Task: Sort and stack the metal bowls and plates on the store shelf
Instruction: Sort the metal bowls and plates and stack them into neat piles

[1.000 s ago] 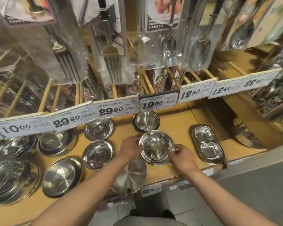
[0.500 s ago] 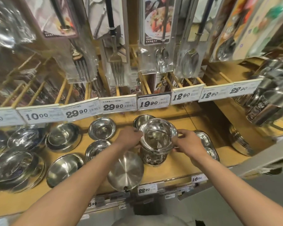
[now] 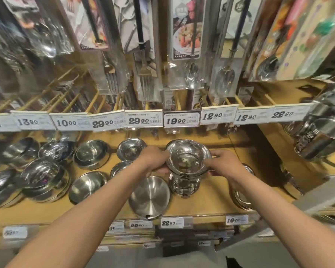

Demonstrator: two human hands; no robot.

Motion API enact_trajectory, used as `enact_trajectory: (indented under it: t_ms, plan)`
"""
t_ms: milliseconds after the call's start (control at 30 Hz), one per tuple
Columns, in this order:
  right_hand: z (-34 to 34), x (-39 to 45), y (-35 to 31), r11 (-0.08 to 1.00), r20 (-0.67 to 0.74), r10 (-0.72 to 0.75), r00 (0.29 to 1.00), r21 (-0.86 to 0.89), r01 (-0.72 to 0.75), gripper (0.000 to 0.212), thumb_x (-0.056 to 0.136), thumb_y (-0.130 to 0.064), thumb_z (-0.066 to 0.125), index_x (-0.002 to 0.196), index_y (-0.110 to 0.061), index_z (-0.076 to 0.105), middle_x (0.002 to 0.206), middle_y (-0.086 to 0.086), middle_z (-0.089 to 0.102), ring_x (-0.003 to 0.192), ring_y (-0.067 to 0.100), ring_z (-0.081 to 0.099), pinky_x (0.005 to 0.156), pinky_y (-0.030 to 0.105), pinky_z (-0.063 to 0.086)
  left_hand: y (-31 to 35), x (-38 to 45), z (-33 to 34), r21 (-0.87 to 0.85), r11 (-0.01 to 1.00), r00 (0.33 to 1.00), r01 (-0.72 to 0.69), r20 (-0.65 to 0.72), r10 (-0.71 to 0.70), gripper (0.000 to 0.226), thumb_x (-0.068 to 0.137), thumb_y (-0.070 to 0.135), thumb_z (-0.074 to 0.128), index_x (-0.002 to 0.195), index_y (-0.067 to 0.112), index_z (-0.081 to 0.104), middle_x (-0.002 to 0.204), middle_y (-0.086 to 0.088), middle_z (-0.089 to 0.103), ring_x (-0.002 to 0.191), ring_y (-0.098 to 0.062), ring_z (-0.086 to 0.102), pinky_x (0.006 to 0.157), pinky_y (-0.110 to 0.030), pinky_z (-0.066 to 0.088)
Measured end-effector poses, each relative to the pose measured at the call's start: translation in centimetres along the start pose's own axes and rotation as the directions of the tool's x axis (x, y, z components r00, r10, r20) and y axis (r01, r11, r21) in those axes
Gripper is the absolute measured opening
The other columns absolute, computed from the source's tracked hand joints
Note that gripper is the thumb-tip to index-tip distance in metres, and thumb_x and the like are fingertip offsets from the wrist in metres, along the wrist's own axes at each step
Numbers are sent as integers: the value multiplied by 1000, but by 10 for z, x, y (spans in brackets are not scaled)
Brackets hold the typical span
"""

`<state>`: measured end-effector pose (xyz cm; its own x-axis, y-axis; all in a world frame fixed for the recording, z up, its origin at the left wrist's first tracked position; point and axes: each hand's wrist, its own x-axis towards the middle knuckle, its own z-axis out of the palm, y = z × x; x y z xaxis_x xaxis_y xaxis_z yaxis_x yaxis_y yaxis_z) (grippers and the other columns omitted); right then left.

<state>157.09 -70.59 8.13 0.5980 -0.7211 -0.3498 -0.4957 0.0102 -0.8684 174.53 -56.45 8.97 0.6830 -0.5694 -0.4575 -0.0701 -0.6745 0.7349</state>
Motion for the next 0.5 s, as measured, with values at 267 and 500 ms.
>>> enact_trajectory:
  t_ms: [267,500]
  plan:
    - [13,14,2,1000,94,-17,995,19,15,28,84,-8,69,111,-15,73,91,17,78,69,24,67,79,53,60,-11,-14,-2,-214,971,993,111,-11,-116,17,91,3,66,75,-1,61,56,-13,67,74,-34,74,78,-41,64]
    - [22,34,21,974,213,61,975,202,-105,20,92,-27,72,107,-14,72,107,10,74,100,24,70,59,22,58,-52,-14,-15,-373,917,961,140,-170,-216,4,85,-5,68,81,-6,66,73,-22,73,59,-27,74,54,-34,62]
